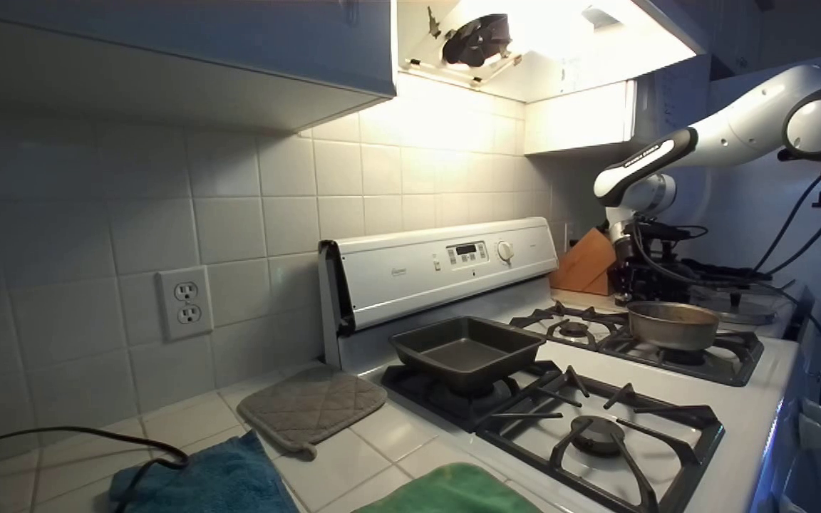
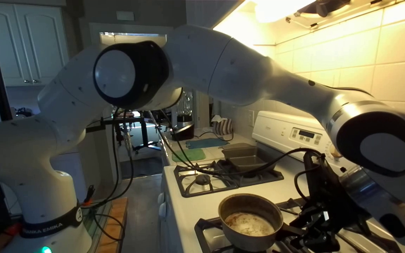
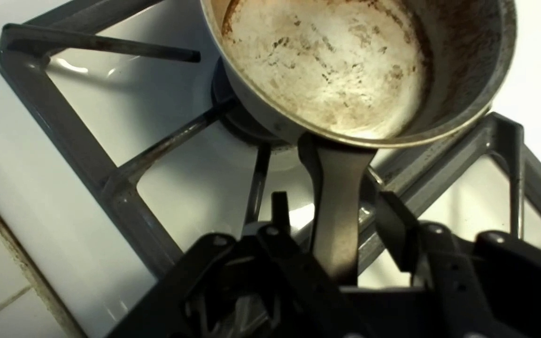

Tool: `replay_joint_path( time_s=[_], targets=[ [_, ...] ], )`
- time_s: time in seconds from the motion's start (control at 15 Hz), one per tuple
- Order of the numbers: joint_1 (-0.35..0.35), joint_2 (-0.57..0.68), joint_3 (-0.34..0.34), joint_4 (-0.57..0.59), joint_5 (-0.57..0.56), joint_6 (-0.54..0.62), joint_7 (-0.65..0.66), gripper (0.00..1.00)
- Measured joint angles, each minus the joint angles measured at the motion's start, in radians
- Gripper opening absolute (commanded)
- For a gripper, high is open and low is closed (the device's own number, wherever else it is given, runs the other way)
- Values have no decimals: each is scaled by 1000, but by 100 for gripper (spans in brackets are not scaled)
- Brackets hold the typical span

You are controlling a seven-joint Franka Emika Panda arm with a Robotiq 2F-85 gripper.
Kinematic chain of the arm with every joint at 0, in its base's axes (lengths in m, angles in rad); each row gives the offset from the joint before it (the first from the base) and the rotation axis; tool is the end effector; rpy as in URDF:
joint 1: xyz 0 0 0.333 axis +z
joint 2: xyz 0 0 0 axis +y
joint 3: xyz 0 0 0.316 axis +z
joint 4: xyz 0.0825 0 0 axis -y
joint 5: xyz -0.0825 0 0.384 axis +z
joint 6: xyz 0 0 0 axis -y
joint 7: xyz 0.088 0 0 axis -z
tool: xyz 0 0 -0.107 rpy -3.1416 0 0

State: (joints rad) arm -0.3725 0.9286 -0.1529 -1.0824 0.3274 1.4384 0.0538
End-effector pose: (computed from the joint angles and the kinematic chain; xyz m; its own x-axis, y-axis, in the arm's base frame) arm 0.6413 -0.2921 0.2353 0.7156 -0.4425 -0.5405 -0.5974 -0.7887 -0.1452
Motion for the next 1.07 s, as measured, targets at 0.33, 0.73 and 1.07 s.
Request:
replay_joint_path(
  time_s=[0.33,0.73,1.07],
  targets=[
    [16,-3,0,0,0,-26,1,80],
    [29,-14,-11,0,0,-81,4,41],
    [40,-18,-32,0,-17,-81,5,8]
  ],
)
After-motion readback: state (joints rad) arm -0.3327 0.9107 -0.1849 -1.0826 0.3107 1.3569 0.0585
